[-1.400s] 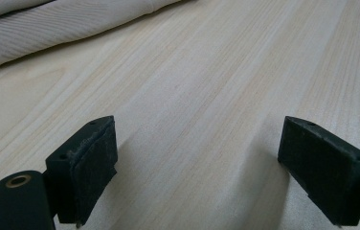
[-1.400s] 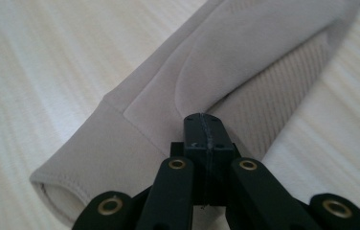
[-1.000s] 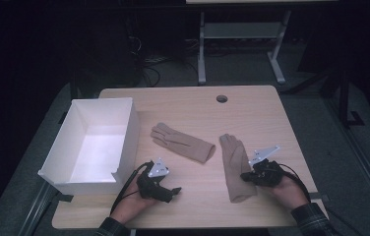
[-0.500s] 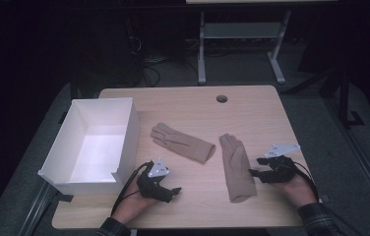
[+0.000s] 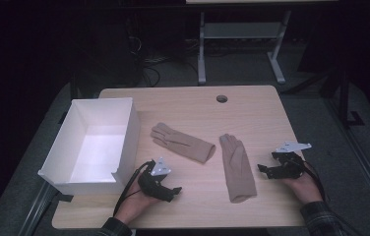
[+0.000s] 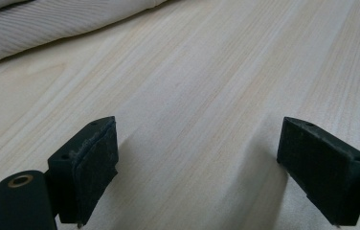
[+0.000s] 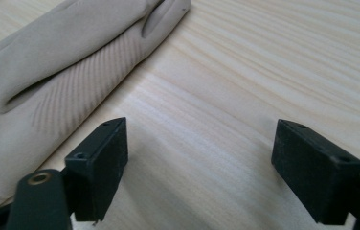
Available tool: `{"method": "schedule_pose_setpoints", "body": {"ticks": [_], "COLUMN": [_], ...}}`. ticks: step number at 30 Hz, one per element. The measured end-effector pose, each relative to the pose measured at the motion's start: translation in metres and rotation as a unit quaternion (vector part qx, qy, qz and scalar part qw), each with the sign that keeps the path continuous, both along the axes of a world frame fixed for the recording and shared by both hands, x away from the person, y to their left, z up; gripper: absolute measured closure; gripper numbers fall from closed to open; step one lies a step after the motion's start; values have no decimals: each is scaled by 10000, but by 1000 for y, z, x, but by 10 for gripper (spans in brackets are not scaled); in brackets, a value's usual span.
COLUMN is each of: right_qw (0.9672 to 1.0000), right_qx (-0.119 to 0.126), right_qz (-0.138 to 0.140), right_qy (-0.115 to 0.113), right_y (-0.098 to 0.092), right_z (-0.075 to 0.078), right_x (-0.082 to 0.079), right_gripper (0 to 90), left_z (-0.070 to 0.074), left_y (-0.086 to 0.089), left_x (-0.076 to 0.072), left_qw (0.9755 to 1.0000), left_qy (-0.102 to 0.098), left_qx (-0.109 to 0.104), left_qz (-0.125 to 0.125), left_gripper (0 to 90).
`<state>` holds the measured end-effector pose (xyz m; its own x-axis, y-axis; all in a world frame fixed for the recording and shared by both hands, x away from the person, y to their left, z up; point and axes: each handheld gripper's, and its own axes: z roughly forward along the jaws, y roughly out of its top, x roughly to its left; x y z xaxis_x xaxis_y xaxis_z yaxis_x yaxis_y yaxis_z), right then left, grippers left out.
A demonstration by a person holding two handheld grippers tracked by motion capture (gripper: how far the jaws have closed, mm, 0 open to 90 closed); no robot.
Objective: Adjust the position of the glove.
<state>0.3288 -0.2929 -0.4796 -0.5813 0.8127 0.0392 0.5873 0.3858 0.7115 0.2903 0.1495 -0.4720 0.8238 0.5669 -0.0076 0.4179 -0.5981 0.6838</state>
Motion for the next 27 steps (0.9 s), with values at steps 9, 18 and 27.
{"method": "schedule_pose_setpoints", "body": {"ticks": [9,18,27], "right_qw": [9999,9999,9999], "right_qx": [32,28,25], "right_qz": [-81,-117,-118], "right_qy": [-72,-67,-63], "right_y": [-3,-2,-2], "right_z": [-3,-3,-3], "right_x": [1,1,1], "right_gripper": [130,127,128], "left_z": [13,22,30], "left_y": [-9,-19,-33], "left_x": [6,25,49], "left_qw": [9999,9997,9990], "left_qy": [-25,45,144], "left_qx": [-85,-200,-394], "left_qz": [-51,135,154], "left_gripper": [184,426,833]}}
